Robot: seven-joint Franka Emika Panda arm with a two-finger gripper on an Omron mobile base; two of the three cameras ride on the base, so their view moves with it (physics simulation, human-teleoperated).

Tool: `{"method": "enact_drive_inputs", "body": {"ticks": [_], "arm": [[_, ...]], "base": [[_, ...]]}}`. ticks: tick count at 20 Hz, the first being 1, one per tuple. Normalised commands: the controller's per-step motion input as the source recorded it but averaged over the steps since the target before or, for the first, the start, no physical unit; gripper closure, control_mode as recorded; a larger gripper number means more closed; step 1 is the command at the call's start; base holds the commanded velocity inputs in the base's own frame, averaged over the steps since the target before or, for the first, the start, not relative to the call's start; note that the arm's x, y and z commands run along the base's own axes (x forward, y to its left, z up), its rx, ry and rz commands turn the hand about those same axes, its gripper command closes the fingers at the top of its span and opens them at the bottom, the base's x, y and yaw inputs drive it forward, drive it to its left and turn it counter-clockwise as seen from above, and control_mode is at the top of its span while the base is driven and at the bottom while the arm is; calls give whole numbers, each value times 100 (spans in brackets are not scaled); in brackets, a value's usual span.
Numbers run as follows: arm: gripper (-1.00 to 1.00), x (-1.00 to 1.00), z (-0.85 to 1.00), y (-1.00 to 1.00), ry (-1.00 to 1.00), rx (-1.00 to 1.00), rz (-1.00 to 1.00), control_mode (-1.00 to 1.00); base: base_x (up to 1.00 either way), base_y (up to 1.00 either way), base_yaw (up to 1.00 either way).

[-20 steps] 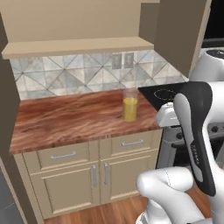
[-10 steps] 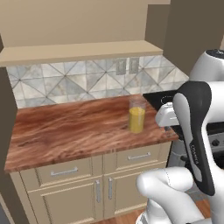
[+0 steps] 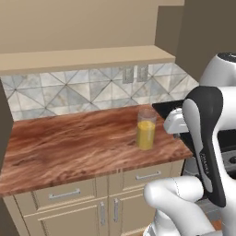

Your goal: There is a tray on the dining counter. Grab the cup, mug, and pitcher and place them on the tray. The pitcher may be placed next to the tray if it cannot fit the tray.

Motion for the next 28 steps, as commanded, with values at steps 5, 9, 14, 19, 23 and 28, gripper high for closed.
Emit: {"method": "enact_drive_inputs", "body": {"ticks": [5,9,14,19,23,28], "arm": [[-100,0,0,0,0,0,0,100],[-100,0,0,0,0,0,0,100],[-100,0,0,0,0,0,0,100],[-100,0,0,0,0,0,0,100],[-100,0,0,0,0,0,0,100],[-100,0,0,0,0,0,0,100]], "base": [[61,-39,1],[43,-16,0],[35,0,0],[41,0,0],[29,4,0],[24,28,0]]}}
